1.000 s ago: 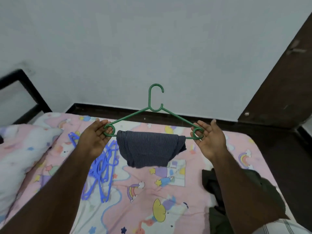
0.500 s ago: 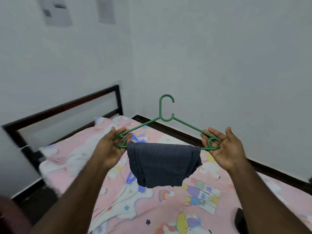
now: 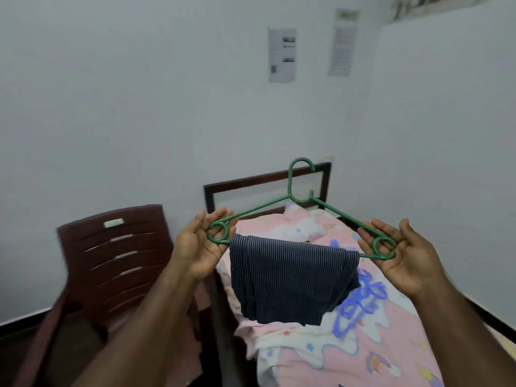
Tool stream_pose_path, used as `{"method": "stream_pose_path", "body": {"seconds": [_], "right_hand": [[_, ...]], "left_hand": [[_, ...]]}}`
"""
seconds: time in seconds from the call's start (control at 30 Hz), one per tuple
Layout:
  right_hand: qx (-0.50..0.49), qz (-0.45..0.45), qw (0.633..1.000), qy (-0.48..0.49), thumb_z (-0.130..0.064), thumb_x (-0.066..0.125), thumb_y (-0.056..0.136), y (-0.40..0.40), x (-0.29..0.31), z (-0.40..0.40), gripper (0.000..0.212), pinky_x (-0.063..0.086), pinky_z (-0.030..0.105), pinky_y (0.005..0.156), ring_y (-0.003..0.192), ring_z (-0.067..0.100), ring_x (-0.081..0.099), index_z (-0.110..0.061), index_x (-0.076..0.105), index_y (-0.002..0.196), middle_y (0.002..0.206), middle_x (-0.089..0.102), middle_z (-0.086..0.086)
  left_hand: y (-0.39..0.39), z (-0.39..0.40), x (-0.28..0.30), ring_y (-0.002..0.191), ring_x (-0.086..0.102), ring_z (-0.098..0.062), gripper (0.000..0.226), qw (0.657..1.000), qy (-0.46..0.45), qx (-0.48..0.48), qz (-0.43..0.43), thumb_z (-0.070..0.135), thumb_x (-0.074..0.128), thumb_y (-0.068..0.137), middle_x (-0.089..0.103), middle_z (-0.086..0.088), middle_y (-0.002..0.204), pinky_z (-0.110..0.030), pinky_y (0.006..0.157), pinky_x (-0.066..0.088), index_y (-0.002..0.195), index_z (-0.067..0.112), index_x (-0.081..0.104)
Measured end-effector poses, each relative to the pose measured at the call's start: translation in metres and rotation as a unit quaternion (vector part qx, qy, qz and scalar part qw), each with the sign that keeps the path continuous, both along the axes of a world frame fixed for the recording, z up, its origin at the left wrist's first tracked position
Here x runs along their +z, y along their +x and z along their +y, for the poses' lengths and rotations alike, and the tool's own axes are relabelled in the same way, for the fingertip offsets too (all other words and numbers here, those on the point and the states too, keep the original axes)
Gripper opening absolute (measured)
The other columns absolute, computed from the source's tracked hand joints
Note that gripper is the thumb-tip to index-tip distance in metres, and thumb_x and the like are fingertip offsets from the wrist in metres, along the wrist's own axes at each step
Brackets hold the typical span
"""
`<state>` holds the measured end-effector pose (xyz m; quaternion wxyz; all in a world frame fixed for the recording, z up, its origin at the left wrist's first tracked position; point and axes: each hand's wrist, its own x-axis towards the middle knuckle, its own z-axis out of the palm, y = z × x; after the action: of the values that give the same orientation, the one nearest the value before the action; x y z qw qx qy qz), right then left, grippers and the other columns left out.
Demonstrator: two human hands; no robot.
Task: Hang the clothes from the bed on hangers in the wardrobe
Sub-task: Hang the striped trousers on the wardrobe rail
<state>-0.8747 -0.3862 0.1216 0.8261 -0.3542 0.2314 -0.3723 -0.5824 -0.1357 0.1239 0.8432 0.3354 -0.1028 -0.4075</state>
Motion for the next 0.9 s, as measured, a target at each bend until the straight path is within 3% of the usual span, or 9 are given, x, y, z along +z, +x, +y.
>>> {"method": "stream_pose_path", "body": {"seconds": [0.27, 0.37, 0.47, 0.63, 0.73, 0.8, 0.9], "right_hand": [[0.157, 0.03, 0.987, -0.016, -0.045, 0.065, 0.08, 0.103, 0.01, 0.14, 0.046, 0.062, 0.04, 0.068, 0.1, 0.032, 0.073, -0.002, 0.079, 0.087, 0.113, 0.071, 0.023], [0.212, 0.033, 0.976, -0.019, -0.043, 0.05, 0.099, 0.138, 0.017, 0.195, 0.053, 0.063, 0.041, 0.071, 0.099, 0.032, 0.073, 0.0, 0.079, 0.088, 0.113, 0.071, 0.023], [0.273, 0.03, 0.961, -0.017, -0.039, 0.045, 0.102, 0.172, 0.025, 0.247, 0.053, 0.06, 0.047, 0.082, 0.103, 0.034, 0.071, 0.003, 0.076, 0.096, 0.116, 0.07, 0.024], [0.403, 0.044, 0.906, -0.119, -0.021, 0.042, 0.103, 0.218, 0.035, 0.314, 0.034, 0.059, 0.046, 0.085, 0.103, 0.034, 0.071, -0.002, 0.06, 0.125, 0.117, 0.07, 0.02], [0.485, 0.04, 0.858, -0.165, -0.013, 0.04, 0.105, 0.239, 0.045, 0.351, 0.028, 0.055, 0.051, 0.091, 0.109, 0.034, 0.068, -0.005, 0.058, 0.125, 0.119, 0.069, 0.018], [0.529, 0.029, 0.829, -0.181, -0.009, 0.04, 0.104, 0.25, 0.05, 0.375, 0.03, 0.057, 0.05, 0.09, 0.114, 0.035, 0.066, -0.002, 0.058, 0.127, 0.121, 0.068, 0.021], [0.575, 0.005, 0.795, -0.194, -0.004, 0.046, 0.099, 0.263, 0.056, 0.409, 0.03, 0.059, 0.047, 0.086, 0.111, 0.032, 0.068, 0.0, 0.058, 0.127, 0.121, 0.068, 0.022]], "left_hand": [[0.023, 0.2, 0.0, 0.114, 0.067, -0.032, 0.042, 0.991, -0.005, 0.136, 0.01, 0.036, 0.048, 0.103, 0.069, -0.018, 0.123, -0.042, 0.096, 0.053, 0.113, 0.0, 0.068], [0.025, 0.276, 0.0, 0.112, 0.069, -0.031, 0.042, 0.981, -0.006, 0.196, 0.012, 0.033, 0.049, 0.102, 0.07, -0.018, 0.122, -0.042, 0.094, 0.055, 0.104, 0.0, 0.073], [0.025, 0.345, 0.003, 0.112, 0.069, -0.029, 0.038, 0.964, -0.016, 0.265, 0.004, 0.027, 0.05, 0.101, 0.071, -0.018, 0.119, -0.04, 0.094, 0.056, 0.098, 0.0, 0.075], [0.006, 0.438, 0.018, 0.093, 0.075, -0.024, 0.032, 0.921, -0.01, 0.386, -0.039, 0.008, 0.046, 0.098, 0.076, -0.012, 0.102, -0.033, 0.082, 0.061, 0.092, 0.004, 0.077], [-0.014, 0.485, 0.027, 0.098, 0.073, -0.019, 0.026, 0.884, -0.014, 0.463, -0.06, 0.01, 0.053, 0.081, 0.076, -0.009, 0.102, -0.033, 0.09, 0.057, 0.099, 0.006, 0.073], [-0.027, 0.515, 0.032, 0.102, 0.072, -0.015, 0.027, 0.86, -0.01, 0.506, -0.068, 0.014, 0.054, 0.078, 0.077, -0.005, 0.101, -0.035, 0.093, 0.052, 0.087, 0.01, 0.079], [-0.051, 0.55, 0.039, 0.094, 0.073, -0.013, 0.026, 0.825, -0.013, 0.56, -0.07, 0.016, 0.055, 0.078, 0.077, -0.004, 0.095, -0.031, 0.09, 0.057, 0.076, 0.012, 0.08]]}}
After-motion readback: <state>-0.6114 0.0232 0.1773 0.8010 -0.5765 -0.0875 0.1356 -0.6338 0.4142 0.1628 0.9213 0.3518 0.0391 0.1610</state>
